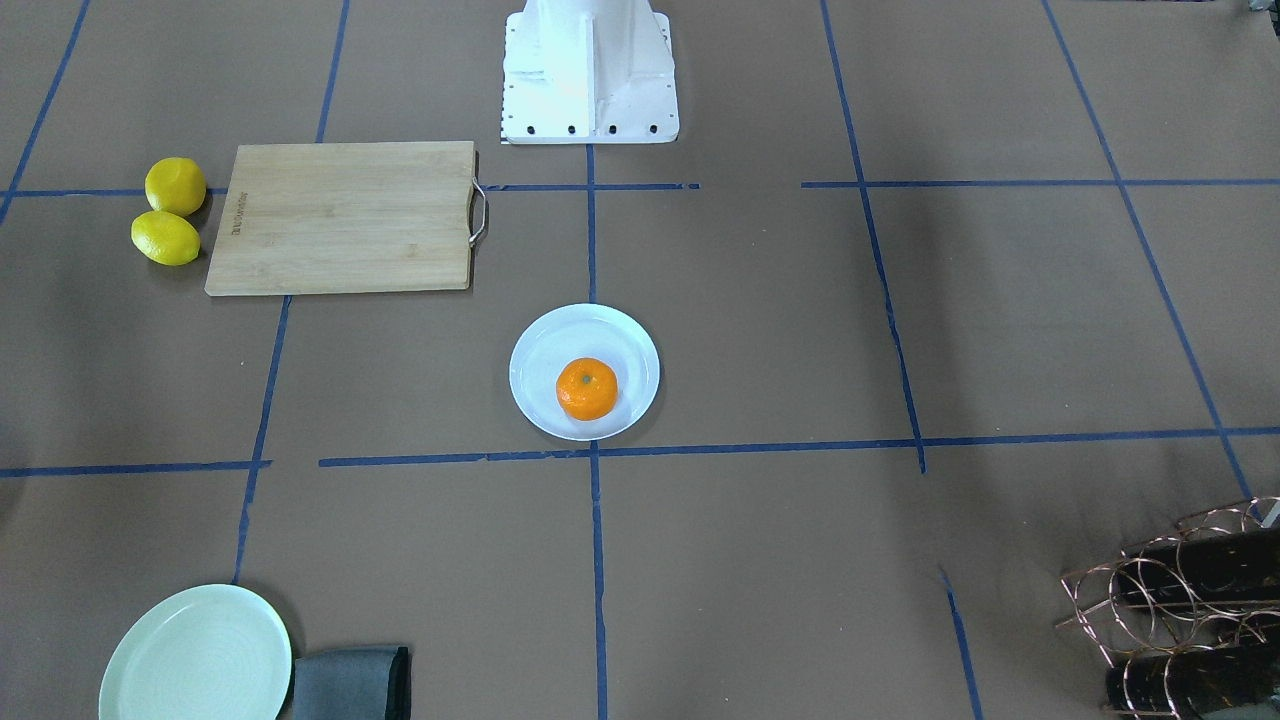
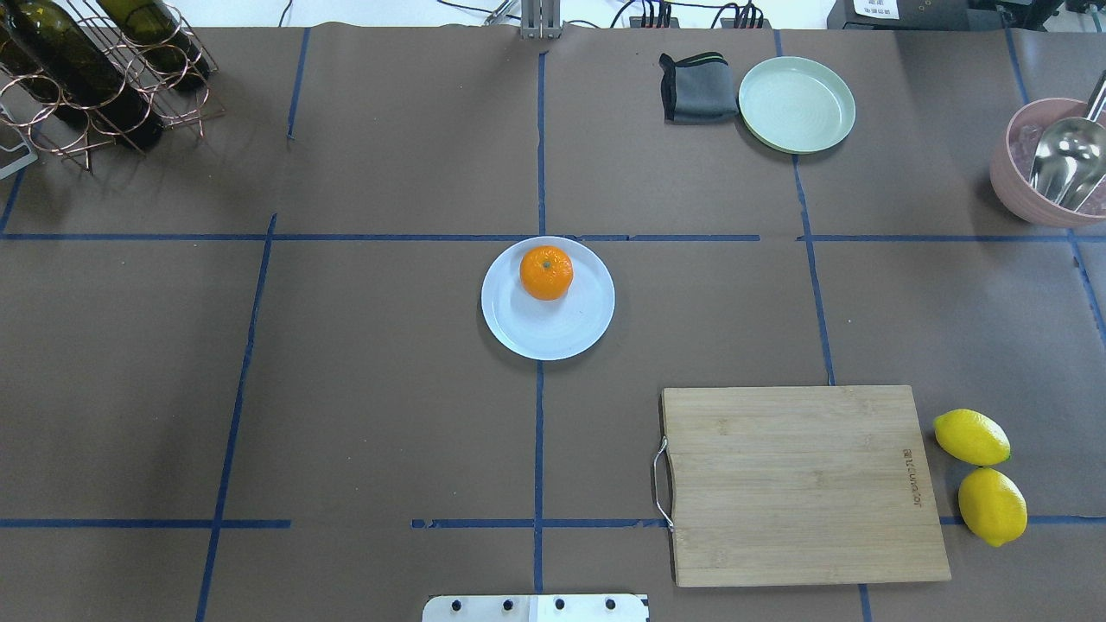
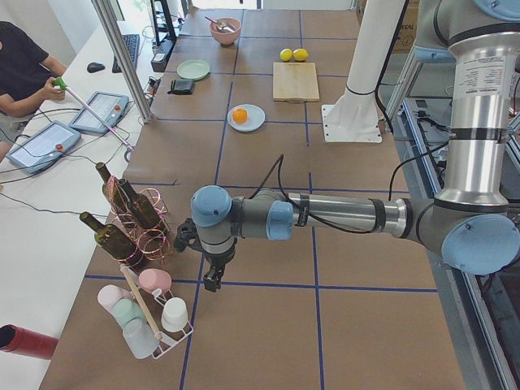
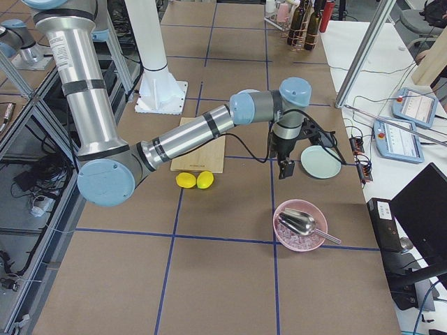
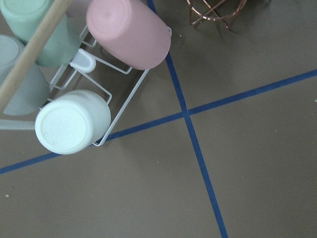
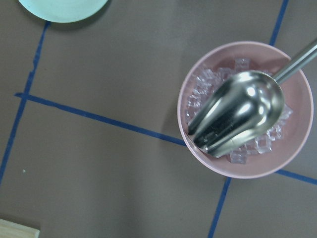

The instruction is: Pick orange to plate

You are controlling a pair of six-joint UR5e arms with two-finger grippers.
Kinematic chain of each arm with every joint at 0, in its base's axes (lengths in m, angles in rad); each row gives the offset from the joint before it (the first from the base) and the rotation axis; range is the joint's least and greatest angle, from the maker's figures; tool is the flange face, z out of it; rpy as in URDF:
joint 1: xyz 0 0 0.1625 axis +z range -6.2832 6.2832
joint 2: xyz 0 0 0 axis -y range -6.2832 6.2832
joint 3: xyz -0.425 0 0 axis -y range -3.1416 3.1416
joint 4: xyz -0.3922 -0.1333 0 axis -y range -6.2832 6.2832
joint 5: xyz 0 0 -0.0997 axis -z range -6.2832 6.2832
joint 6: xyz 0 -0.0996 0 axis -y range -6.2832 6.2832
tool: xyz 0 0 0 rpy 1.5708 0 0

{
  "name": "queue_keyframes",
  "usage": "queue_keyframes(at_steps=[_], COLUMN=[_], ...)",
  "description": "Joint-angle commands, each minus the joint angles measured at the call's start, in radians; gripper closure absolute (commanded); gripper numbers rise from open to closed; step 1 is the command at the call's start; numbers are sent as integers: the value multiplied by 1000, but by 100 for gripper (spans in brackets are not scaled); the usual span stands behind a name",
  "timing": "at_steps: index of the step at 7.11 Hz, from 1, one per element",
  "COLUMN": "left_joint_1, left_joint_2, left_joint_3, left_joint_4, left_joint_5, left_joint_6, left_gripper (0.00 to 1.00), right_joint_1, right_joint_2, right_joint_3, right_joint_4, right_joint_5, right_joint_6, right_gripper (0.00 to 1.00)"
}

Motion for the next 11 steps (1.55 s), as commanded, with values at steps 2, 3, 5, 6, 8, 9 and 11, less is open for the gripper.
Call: queue_keyframes(at_steps=[2, 3, 5, 6, 8, 9, 11], left_joint_1=[-25, -25, -25, -25, -27, -27, -27], left_joint_2=[8, 9, 11, 11, 11, 11, 11], left_joint_3=[0, 6, 2, 2, 3, 2, 6], left_joint_4=[67, 67, 65, 65, 65, 65, 65], left_joint_5=[-51, -62, -64, -62, -64, -64, -64], left_joint_6=[-10, -19, -47, -47, -47, -49, -47], left_gripper=[0, 0, 0, 0, 0, 0, 0], right_joint_1=[118, 145, 165, 165, 165, 165, 165], right_joint_2=[-139, -165, -195, -216, -222, -239, -269], right_joint_3=[-48, -47, -48, -68, -120, -127, -147], right_joint_4=[47, 78, 82, 83, 82, 118, 210], right_joint_5=[72, 75, 100, 97, 103, 97, 92], right_joint_6=[-109, -120, -109, -112, -106, -106, -59], right_gripper=[0, 0, 0, 0, 0, 0, 0])
